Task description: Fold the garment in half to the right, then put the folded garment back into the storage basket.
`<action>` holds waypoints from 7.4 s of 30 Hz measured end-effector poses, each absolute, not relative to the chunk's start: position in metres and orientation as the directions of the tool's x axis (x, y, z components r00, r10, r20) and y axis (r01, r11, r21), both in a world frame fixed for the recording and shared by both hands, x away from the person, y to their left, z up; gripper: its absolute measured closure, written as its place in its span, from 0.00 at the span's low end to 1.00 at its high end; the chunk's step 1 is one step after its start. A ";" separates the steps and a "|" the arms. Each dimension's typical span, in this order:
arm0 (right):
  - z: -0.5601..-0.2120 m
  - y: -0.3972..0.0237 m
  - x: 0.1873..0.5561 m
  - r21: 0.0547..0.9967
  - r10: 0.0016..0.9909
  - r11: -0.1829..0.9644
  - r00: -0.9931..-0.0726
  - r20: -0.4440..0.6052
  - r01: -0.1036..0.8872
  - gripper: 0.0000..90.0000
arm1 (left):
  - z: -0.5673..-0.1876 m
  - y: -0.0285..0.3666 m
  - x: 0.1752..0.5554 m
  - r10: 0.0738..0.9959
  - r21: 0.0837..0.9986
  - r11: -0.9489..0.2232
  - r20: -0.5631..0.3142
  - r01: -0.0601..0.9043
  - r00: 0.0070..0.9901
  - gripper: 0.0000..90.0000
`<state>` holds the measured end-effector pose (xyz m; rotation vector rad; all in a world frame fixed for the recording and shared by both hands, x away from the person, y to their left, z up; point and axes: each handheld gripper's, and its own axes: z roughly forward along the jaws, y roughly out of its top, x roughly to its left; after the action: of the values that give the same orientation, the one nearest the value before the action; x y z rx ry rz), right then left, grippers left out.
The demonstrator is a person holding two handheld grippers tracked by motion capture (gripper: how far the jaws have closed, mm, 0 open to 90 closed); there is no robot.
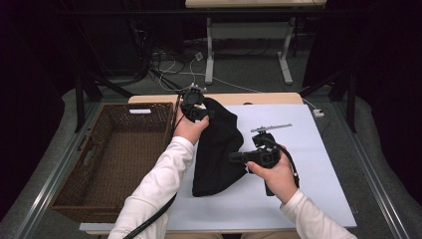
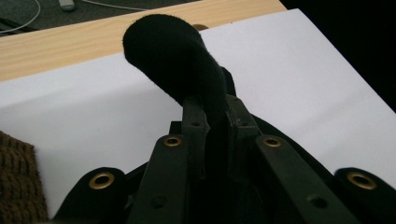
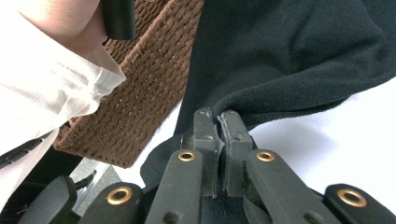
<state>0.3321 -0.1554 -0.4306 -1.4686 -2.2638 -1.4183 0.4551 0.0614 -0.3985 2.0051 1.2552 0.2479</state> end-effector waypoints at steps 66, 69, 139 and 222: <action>-0.340 -0.001 0.332 0.734 0.592 0.214 -0.683 0.427 0.645 0.96 | -0.307 0.216 0.458 0.862 0.690 -0.173 -0.239 0.703 0.447 0.89; -0.343 0.008 0.333 0.732 0.581 0.224 -0.691 0.430 0.644 0.96 | -0.309 0.223 0.457 0.867 0.691 -0.158 -0.245 0.706 0.434 0.89; -0.449 0.128 0.314 0.588 0.529 0.438 -0.724 0.443 0.680 0.96 | -0.415 0.323 0.437 0.905 0.586 -0.104 -0.280 0.804 0.321 0.89; -0.434 -0.071 0.346 0.862 0.702 0.303 -0.707 0.086 0.405 0.19 | -0.456 0.288 0.485 0.949 0.670 -0.155 -0.105 0.726 0.299 0.23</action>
<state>0.3465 -0.0706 -0.4339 -1.2217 -2.7700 -1.6637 0.4852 0.2883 -0.4564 1.9444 1.4881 0.4564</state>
